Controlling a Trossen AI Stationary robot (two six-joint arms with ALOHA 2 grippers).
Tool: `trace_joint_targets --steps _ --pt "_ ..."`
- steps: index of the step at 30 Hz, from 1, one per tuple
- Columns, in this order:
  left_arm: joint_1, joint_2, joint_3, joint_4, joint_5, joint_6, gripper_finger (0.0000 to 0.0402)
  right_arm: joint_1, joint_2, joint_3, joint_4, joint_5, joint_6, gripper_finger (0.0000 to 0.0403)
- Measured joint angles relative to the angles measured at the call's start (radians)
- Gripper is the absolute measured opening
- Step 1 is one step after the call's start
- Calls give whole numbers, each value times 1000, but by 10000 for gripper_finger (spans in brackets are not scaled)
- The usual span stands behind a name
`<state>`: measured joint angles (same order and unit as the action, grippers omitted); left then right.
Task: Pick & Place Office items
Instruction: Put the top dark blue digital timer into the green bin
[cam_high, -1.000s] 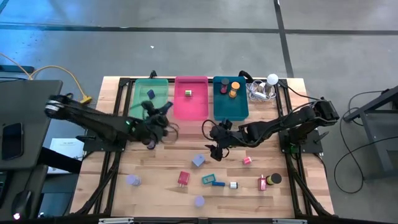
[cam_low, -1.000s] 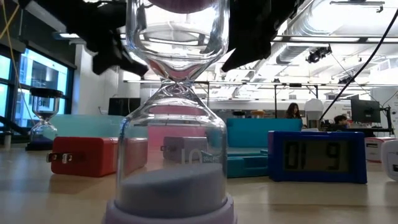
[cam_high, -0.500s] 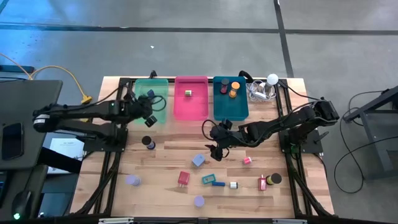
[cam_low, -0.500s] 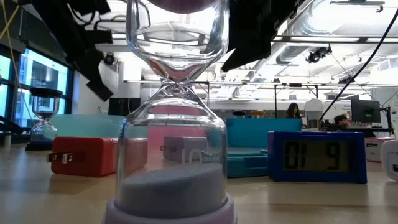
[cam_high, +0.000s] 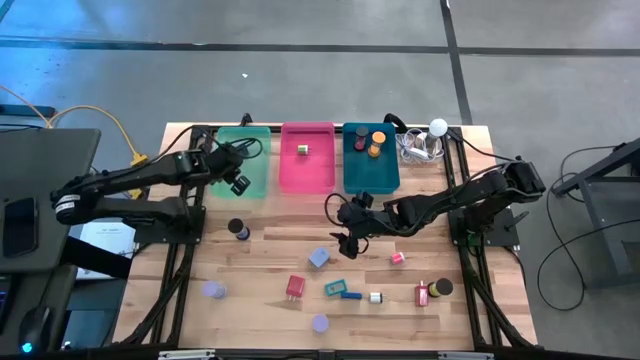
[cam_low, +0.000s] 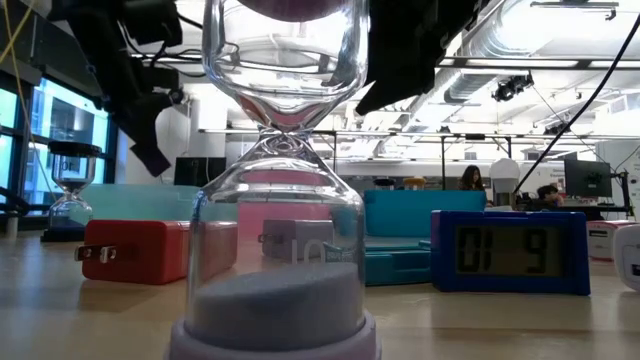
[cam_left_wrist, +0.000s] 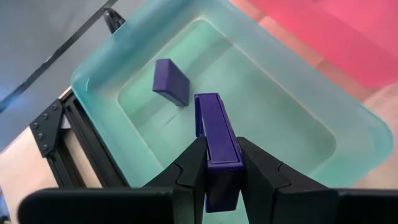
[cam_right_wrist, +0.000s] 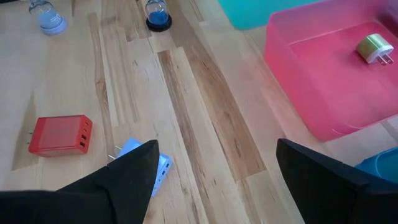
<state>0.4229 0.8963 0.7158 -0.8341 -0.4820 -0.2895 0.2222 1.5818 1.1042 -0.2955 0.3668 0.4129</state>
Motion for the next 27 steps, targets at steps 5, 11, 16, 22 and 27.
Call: trace_joint_targets --steps 5,11,16,22,27 --pt "22 5 -1 0 0 -32 69 -2 0 0 0 0 -22 314" --pt "43 53 -33 -1 49 -131 69 -8 0 0 12 0 -25 314" --pt "50 118 -34 4 72 -135 69 -12 0 0 16 -1 -26 314" --pt "50 176 -34 8 72 -138 69 -16 0 0 16 -2 -30 314" --pt "50 219 -34 13 116 -133 69 -17 0 0 28 -2 -51 314"
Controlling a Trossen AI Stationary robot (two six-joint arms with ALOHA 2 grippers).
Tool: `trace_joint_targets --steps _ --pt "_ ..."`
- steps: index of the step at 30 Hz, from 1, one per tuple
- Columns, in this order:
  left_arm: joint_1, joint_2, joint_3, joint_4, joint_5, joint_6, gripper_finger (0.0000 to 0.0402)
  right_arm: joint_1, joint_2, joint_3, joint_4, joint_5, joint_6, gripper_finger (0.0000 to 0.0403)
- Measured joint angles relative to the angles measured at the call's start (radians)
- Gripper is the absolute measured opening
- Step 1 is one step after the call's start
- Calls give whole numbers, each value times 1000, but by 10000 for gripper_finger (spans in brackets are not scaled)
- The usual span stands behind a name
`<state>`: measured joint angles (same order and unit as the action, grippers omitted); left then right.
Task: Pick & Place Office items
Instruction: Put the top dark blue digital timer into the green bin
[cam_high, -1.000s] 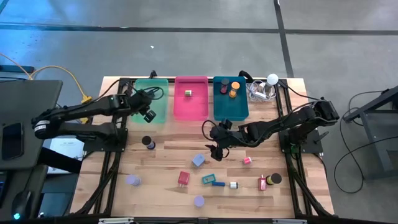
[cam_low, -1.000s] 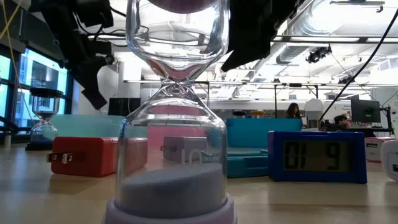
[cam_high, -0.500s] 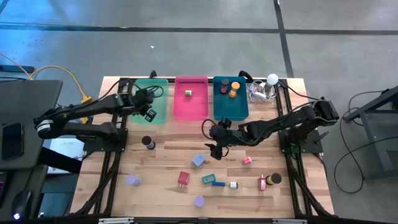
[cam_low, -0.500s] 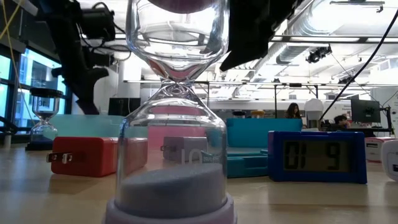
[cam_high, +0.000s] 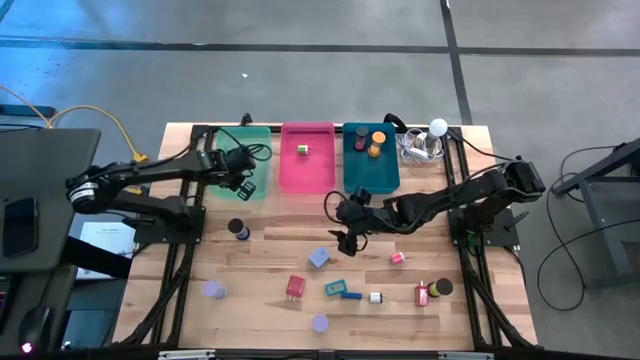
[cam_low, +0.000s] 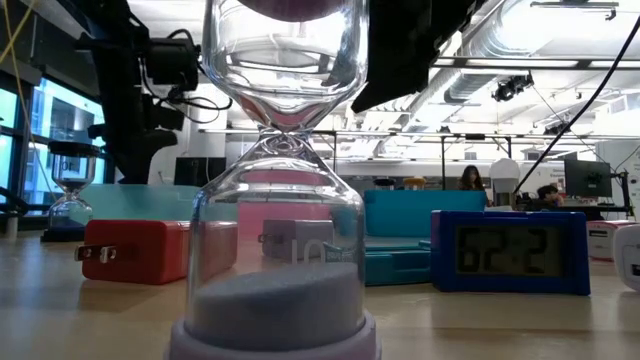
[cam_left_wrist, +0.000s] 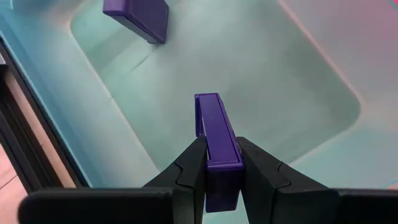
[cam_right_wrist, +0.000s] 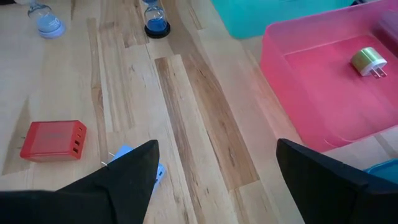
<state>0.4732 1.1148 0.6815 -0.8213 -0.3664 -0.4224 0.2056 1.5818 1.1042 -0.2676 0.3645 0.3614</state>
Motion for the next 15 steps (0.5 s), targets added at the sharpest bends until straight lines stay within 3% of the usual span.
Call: trace_joint_targets --steps 15 --pt "0 67 0 7 -1 29 69 -11 0 0 10 -1 0 314"
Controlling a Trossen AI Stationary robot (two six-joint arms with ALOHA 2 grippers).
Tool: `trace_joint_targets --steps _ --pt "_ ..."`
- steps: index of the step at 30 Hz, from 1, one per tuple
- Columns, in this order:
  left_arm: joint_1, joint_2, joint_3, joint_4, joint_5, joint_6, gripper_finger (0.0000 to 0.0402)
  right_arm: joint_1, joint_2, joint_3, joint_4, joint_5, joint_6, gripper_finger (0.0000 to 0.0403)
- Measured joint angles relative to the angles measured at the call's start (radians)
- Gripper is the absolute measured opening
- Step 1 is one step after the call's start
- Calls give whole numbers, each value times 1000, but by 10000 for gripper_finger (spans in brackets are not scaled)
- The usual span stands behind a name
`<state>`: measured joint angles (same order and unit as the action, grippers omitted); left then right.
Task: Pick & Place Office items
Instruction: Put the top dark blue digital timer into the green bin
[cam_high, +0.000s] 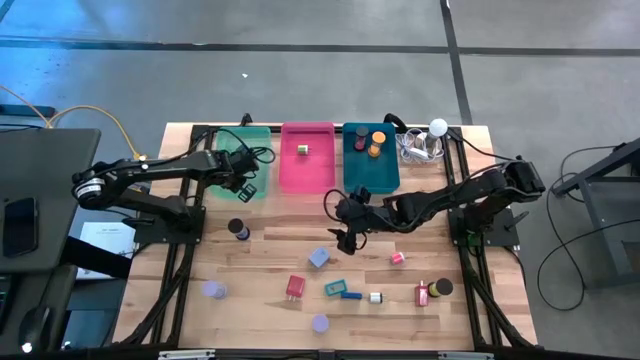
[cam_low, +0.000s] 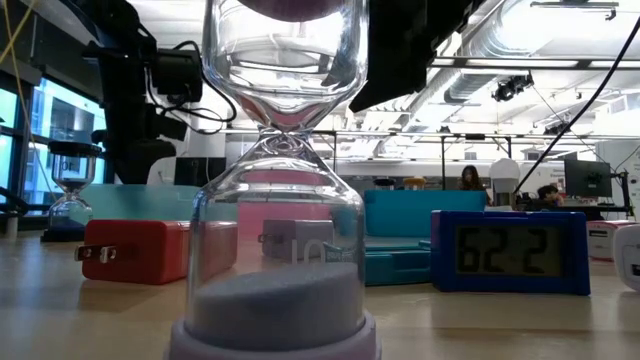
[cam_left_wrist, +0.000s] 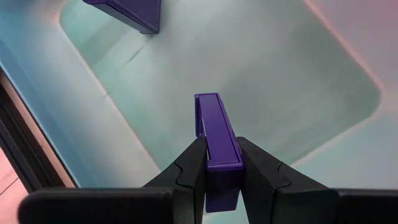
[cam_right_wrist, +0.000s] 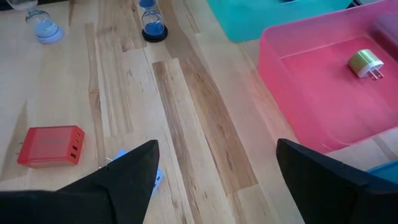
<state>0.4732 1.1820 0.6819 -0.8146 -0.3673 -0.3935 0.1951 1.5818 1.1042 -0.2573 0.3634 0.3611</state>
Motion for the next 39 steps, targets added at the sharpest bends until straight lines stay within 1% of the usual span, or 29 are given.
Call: trace_joint_targets --steps 4,10,18,20,24,33,36,39 --pt "0 0 0 -2 1 3 69 0 0 0 0 0 -1 314" --pt "0 0 0 -17 40 35 75 0 0 0 0 0 -18 314" --pt "0 0 0 0 39 37 79 0 0 0 0 0 -18 314" --pt "0 0 0 -12 53 41 79 0 0 0 0 0 -18 314" --pt "0 0 0 1 59 16 80 0 0 0 0 0 -18 314" --pt "0 0 0 11 77 11 81 0 0 0 0 0 -26 314" --pt "0 0 0 16 78 17 92 0 0 0 0 0 -26 314" --pt "0 0 0 16 78 32 120 0 0 0 0 0 -26 314"
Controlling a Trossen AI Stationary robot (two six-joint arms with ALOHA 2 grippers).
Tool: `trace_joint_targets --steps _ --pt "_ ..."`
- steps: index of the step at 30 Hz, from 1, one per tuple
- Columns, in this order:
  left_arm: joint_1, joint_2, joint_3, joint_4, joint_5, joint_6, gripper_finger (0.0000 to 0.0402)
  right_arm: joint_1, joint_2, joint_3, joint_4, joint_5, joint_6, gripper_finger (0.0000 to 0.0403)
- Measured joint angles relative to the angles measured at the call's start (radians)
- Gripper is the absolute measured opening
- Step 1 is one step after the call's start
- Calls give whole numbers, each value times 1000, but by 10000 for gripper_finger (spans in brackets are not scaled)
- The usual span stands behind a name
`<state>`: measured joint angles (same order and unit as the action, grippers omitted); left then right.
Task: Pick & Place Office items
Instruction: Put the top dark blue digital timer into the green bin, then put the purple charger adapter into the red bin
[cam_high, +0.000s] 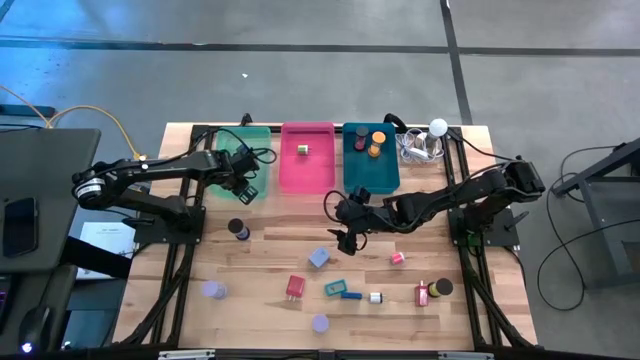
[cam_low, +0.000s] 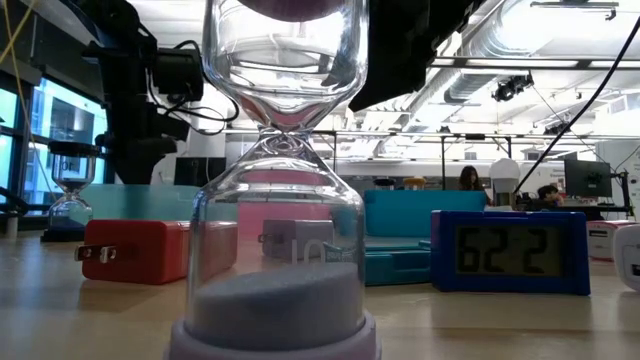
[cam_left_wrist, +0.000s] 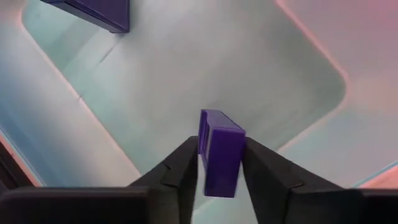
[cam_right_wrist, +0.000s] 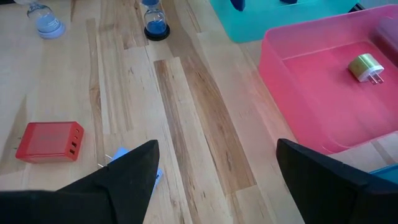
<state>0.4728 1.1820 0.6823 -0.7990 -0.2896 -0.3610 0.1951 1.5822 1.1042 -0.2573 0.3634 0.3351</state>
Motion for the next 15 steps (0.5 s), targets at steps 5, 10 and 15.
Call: trace_joint_targets --steps 5,10,15 --pt "0 0 0 13 0 1 177 0 0 0 0 0 0 314" --pt "0 -20 13 11 -1 28 192 0 0 0 0 2 0 314" --pt "0 -90 41 3 -1 43 193 -1 0 0 9 3 0 314"
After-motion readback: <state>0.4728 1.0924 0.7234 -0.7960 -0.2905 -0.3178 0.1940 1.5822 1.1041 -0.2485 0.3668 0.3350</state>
